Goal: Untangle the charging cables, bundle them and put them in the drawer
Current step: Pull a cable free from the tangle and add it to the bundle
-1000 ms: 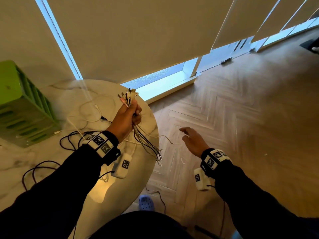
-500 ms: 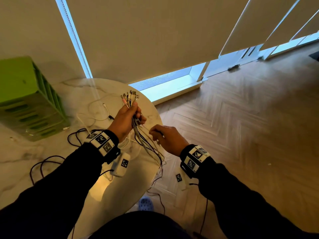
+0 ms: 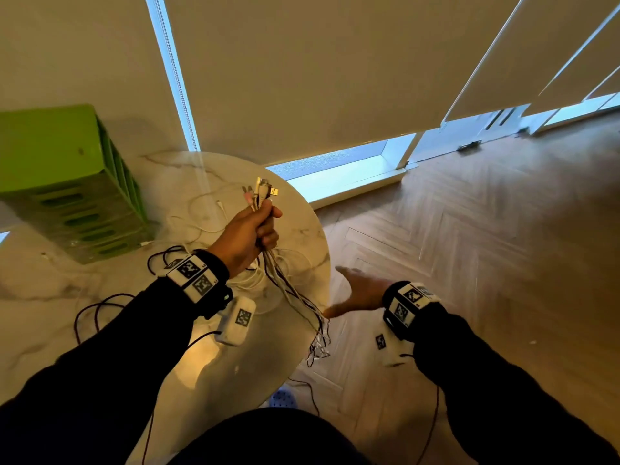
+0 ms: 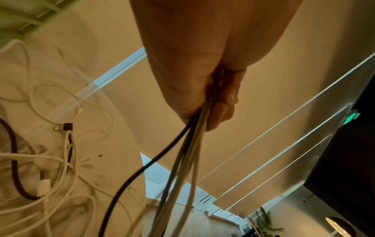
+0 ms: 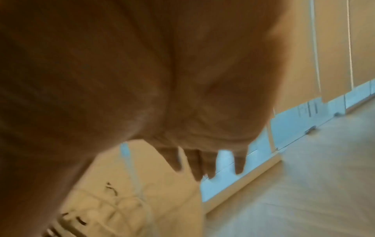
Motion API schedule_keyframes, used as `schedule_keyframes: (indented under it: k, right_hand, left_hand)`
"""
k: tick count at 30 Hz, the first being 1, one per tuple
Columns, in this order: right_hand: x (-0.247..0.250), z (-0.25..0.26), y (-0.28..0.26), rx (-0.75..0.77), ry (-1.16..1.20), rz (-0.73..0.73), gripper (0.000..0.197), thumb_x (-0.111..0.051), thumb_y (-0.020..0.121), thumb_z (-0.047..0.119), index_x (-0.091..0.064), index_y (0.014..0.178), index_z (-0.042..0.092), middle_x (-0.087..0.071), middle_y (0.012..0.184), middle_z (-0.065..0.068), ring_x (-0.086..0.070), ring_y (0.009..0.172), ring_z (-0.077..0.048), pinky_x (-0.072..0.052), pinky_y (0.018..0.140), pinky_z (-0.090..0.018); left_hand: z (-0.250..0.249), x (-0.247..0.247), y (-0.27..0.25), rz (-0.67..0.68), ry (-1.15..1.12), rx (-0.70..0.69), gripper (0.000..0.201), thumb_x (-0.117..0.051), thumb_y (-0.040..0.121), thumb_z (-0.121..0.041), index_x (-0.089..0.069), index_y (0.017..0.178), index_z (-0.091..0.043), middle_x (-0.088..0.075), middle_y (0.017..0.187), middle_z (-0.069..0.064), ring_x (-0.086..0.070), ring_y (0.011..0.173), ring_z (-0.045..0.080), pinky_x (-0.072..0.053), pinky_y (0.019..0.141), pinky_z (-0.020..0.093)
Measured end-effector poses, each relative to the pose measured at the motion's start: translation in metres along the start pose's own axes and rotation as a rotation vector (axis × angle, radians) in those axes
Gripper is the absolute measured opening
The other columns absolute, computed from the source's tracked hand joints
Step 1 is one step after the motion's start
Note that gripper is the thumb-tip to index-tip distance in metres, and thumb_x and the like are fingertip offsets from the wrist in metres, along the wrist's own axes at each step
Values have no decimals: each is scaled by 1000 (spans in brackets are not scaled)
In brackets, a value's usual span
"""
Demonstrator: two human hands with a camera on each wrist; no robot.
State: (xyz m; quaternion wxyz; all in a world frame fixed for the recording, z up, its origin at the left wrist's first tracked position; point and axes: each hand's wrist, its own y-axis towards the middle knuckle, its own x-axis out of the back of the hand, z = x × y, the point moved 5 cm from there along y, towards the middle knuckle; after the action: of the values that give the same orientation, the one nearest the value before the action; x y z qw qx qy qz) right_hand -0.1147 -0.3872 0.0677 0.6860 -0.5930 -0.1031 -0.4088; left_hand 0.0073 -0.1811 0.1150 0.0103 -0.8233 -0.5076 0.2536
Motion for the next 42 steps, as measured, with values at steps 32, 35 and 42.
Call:
schedule_keyframes:
  k: [32, 35, 42]
  right_hand:
    - [-71, 188, 40, 614, -44, -83, 122, -68, 59, 88, -20, 152, 27, -38, 155, -1, -43, 138, -24, -40, 112, -47]
    - [-26, 211, 23, 677, 270, -196, 96, -75, 84, 51, -22, 155, 15, -41, 151, -4, -42, 137, -18, -37, 108, -32]
    - [-27, 275, 0, 620, 817, 49, 16, -42, 99, 20, -50, 88, 12, -47, 59, 7, -47, 55, -11, -45, 63, -35]
  left_hand:
    - [-64, 83, -78, -168, 186, -242, 25, -43, 99, -43, -36, 84, -24, -38, 72, -8, -45, 65, 9, -44, 71, 25]
    - [-59, 83, -86, -135, 435, -179, 33, -37, 104, -49, -45, 90, -20, -49, 85, -2, -54, 87, 16, -41, 95, 40]
    - [-69, 98, -112, -222, 565, -172, 40, -38, 100, -62, -64, 113, -35, -57, 129, -7, -47, 130, 11, -28, 120, 49]
